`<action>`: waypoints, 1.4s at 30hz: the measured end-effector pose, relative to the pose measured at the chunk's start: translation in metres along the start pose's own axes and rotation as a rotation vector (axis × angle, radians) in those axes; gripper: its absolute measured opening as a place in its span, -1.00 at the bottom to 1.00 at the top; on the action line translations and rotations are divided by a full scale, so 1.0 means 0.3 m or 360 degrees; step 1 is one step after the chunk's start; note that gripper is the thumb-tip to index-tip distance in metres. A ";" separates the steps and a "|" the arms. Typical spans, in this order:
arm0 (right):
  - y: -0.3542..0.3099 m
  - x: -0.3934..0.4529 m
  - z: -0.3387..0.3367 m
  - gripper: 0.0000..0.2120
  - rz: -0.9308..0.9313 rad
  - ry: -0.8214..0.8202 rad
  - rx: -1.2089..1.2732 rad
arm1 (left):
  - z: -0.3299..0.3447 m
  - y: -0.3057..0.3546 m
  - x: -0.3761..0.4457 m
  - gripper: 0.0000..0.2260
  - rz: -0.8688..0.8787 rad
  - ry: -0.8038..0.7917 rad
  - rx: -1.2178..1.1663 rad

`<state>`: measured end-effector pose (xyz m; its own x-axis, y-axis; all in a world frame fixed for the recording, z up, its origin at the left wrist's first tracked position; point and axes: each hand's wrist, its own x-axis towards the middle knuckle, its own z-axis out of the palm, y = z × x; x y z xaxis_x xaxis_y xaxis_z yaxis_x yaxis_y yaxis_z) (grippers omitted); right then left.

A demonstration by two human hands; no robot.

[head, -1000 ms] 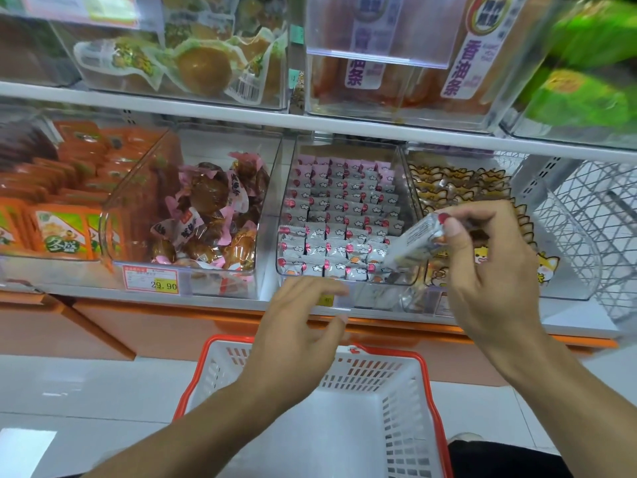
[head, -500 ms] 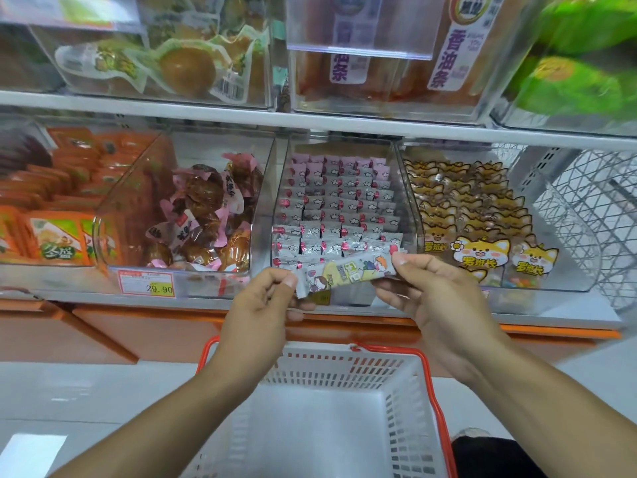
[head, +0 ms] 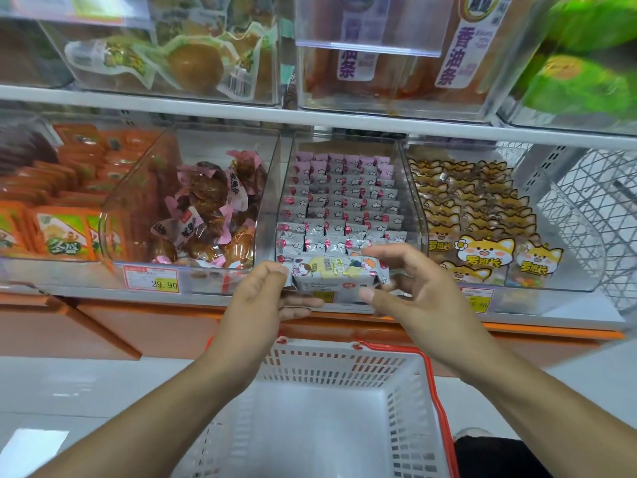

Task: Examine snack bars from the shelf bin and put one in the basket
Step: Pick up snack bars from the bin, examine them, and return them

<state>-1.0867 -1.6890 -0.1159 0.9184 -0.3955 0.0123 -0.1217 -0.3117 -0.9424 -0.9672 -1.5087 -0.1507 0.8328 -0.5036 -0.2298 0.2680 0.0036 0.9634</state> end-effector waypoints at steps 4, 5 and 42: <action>0.005 0.000 -0.001 -0.66 -0.0040 0.0034 0.0034 | 0.000 0.014 -0.008 -0.83 0.0008 0.0010 0.0007; 0.007 0.000 0.000 -0.67 -0.0032 0.0034 0.0060 | -0.002 0.020 -0.011 -0.80 0.0044 0.0000 0.0038; -0.019 -0.020 -0.062 -0.66 -0.0487 -0.0036 -0.0117 | 0.039 -0.018 0.002 -0.73 -0.0571 -0.0432 -0.0121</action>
<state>-1.0986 -1.7009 -0.1045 0.9247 -0.2546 0.2832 0.1354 -0.4753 -0.8694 -0.9738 -1.5191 -0.1546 0.5265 -0.6927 -0.4929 0.5596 -0.1541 0.8143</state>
